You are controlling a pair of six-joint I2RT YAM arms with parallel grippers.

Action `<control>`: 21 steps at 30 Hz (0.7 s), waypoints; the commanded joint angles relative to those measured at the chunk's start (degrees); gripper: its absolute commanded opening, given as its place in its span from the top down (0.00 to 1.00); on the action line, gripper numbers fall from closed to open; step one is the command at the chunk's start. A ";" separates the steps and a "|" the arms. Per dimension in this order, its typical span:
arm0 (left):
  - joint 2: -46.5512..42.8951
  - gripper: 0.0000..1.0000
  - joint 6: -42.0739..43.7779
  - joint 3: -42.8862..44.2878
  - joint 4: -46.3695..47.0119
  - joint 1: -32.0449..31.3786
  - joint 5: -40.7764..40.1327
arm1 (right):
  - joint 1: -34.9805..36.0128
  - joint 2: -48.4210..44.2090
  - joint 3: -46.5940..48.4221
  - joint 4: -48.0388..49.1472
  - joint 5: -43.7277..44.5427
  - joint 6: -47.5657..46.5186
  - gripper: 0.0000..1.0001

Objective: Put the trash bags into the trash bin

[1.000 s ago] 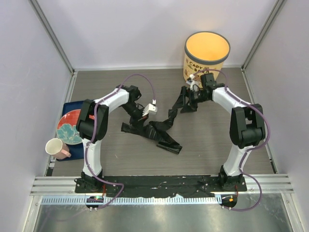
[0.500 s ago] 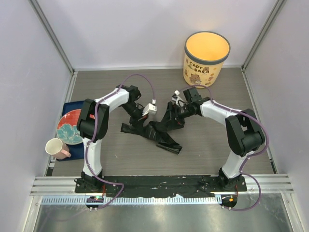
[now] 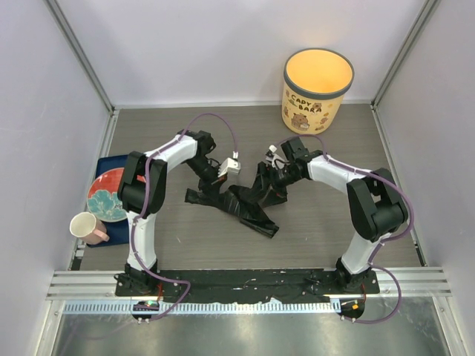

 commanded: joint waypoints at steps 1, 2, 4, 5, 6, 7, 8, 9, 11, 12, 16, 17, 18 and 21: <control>-0.10 1.00 0.59 1.20 -1.35 0.35 1.08 | 1.61 -1.77 -0.19 5.12 -0.23 3.47 0.21; -0.19 1.00 0.68 1.12 -1.26 0.35 1.17 | 2.05 -0.72 0.08 5.83 -0.41 4.52 0.21; -0.19 1.00 0.59 0.85 -1.35 0.35 1.17 | 3.10 0.34 0.34 8.03 -1.11 5.32 0.24; -0.10 1.00 0.51 1.03 -1.44 0.35 1.26 | 3.45 0.95 0.34 8.73 -1.64 6.02 0.26; -0.19 1.00 0.59 0.94 -1.52 0.44 1.17 | 3.72 1.91 0.25 9.87 -1.55 6.03 0.28; -0.19 1.00 0.59 0.94 -1.70 0.44 1.26 | 3.81 2.53 0.60 10.31 -1.21 6.11 0.31; -0.19 1.00 0.77 1.03 -2.14 0.44 1.35 | 3.72 2.97 0.69 10.75 -0.85 5.85 0.37; -0.28 1.00 1.12 0.94 -2.40 0.70 1.43 | 3.72 3.67 1.04 10.84 -0.15 4.55 0.42; -0.19 1.00 2.17 0.94 -4.06 1.06 1.35 | 2.76 3.94 1.48 10.32 0.55 3.40 0.58; -0.19 1.00 3.57 1.20 -4.60 1.58 1.17 | 2.14 3.94 1.57 9.45 1.69 1.21 0.64; 0.42 1.00 5.07 2.69 -5.83 3.86 -0.23 | -2.60 4.56 2.45 3.65 3.28 -5.03 0.99; 0.77 1.00 5.34 3.22 -6.27 4.30 -0.85 | -4.35 4.73 2.89 1.55 3.37 -6.27 0.99; 1.12 1.00 5.60 4.18 -6.36 5.09 -1.46 | -5.06 4.74 3.67 0.92 3.19 -7.32 0.99; 1.13 1.00 4.73 4.63 -1.99 5.98 -4.45 | -6.04 4.21 4.99 0.56 2.41 -9.53 0.99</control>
